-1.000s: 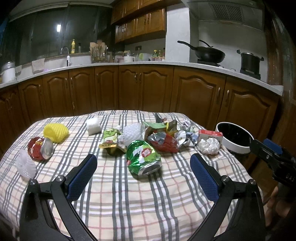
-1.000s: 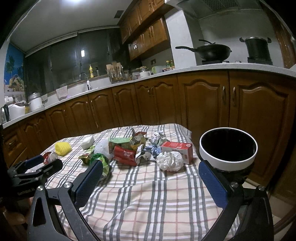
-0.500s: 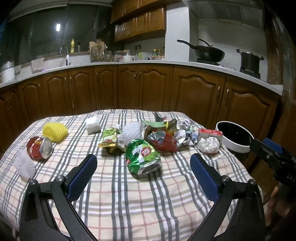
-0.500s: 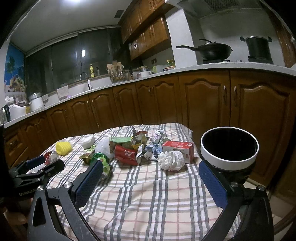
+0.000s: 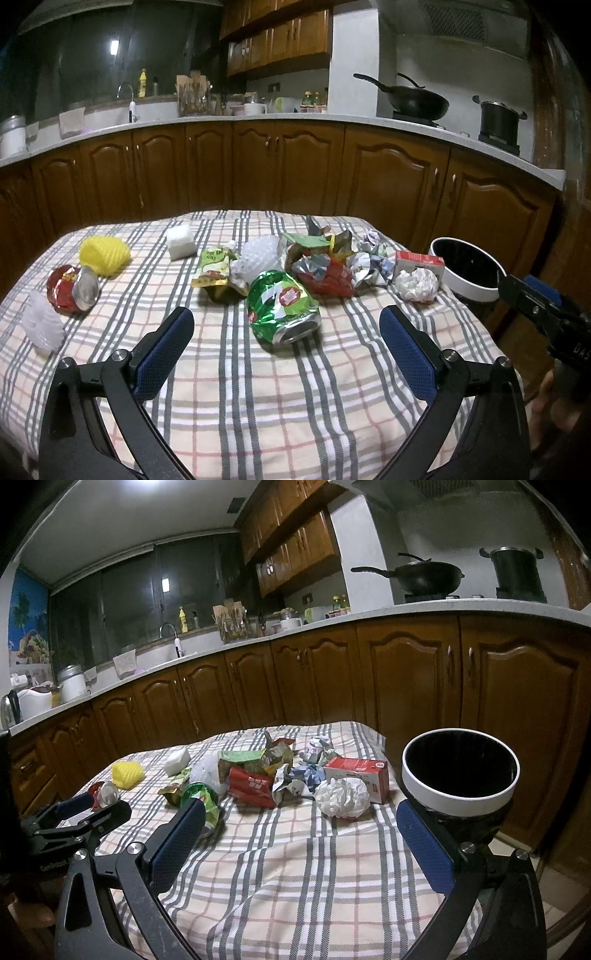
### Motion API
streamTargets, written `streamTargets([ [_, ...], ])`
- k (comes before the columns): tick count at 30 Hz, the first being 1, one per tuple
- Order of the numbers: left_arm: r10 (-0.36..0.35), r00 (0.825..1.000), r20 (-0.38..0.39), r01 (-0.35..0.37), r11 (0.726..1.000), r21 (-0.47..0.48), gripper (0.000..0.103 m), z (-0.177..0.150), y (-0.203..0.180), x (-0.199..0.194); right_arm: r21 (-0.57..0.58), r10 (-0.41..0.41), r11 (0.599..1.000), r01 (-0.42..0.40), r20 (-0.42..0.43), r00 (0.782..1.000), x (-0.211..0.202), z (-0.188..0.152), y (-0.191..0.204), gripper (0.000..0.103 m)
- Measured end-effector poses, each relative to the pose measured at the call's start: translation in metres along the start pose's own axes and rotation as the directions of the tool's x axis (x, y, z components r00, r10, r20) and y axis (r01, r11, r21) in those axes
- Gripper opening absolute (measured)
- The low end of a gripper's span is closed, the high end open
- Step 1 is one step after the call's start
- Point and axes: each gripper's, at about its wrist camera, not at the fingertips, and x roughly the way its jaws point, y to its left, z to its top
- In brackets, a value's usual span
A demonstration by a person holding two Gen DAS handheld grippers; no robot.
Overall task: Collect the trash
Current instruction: 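Grasp the black plastic bag with the left tool while the right tool grasps the white paper ball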
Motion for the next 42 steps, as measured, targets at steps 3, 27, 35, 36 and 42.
streamTargets([
  [3, -0.009, 1.0, -0.018, 0.009, 1.0, -0.012, 0.103, 0.0, 0.002, 0.005, 0.007, 0.001, 1.0, -0.001, -0.012, 1.0, 0.003, -0.002, 0.0, 0.103],
  [27, -0.057, 0.985, -0.161, 0.041, 0.994, -0.101, 0.1, 0.006, 0.031, 0.055, 0.085, 0.036, 0.996, -0.025, -0.137, 0.99, 0.044, -0.002, -0.028, 0.103],
  [35, -0.106, 0.974, -0.202, 0.085, 0.99, -0.109, 0.095, 0.018, 0.027, 0.074, 0.102, 0.044, 0.994, -0.026, -0.177, 0.983, 0.064, 0.001, -0.037, 0.097],
  [36, -0.112, 0.973, -0.203, 0.093, 0.99, -0.102, 0.094, 0.021, 0.024, 0.076, 0.108, 0.046, 0.994, -0.026, -0.184, 0.982, 0.067, 0.002, -0.039, 0.096],
  [42, -0.161, 0.96, -0.228, 0.152, 0.987, -0.058, 0.085, 0.037, 0.001, 0.099, 0.144, 0.053, 0.989, -0.021, -0.225, 0.973, 0.086, 0.005, -0.051, 0.083],
])
